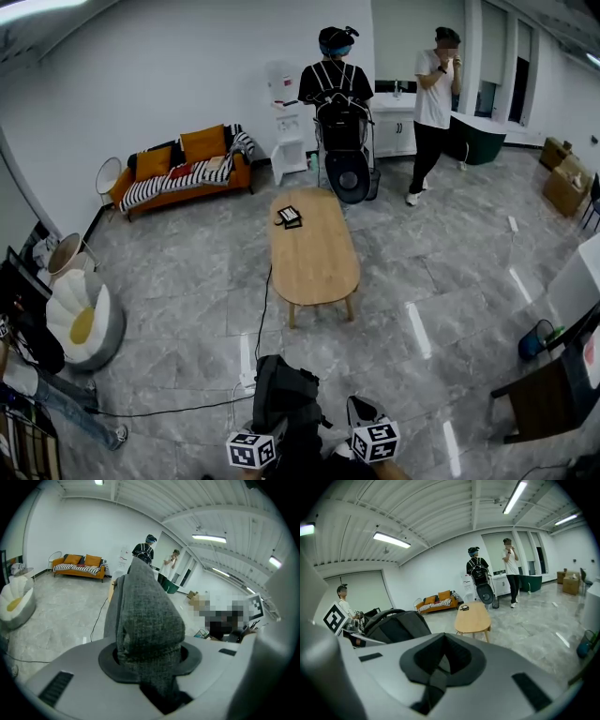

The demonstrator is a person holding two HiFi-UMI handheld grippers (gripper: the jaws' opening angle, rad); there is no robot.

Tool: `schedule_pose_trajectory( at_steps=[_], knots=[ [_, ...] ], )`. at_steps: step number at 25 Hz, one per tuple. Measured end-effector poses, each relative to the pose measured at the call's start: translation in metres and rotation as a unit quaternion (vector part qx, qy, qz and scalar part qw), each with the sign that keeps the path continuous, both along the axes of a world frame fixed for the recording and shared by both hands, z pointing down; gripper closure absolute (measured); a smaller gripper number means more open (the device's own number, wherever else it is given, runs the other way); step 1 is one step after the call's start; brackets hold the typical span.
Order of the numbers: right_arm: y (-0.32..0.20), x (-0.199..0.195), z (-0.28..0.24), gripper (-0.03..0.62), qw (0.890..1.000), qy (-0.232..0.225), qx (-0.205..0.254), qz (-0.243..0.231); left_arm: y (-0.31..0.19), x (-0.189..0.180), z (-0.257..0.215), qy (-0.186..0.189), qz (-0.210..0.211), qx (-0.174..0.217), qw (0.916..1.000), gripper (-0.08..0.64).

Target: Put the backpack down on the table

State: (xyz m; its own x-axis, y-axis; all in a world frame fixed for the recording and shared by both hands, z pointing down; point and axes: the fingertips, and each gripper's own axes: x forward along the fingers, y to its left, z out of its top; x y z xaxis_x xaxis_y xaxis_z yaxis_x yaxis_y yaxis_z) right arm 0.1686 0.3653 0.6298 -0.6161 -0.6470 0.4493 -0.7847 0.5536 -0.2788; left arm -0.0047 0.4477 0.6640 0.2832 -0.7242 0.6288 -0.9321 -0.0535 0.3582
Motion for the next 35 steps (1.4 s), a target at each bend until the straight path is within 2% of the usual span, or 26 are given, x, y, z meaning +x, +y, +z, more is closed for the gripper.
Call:
schedule_pose_trajectory(
  at_steps=[10,18,26,35],
  knots=[
    [-0.021,-0.019,0.002,0.583,1.000,0.009,-0.006,0.006,-0.011,-0.018,0.006,-0.004,-0.009,0.009,0.9999,0.434],
    [-0.057,-0.054,-0.002,0.583,1.000,0.017,-0.007,0.005,-0.038,-0.046,0.023,0.015,-0.012,-0.031,0.9993,0.439],
    [-0.095,-0.089,0.002,0.583,1.000,0.027,-0.007,0.010,-0.062,-0.069,0.047,0.021,0.008,-0.064,0.9977,0.440],
    [-0.123,-0.124,0.002,0.581,0.999,0.033,-0.001,0.027,-0.089,-0.100,0.047,0.025,0.033,-0.064,0.9971,0.439]
  ],
)
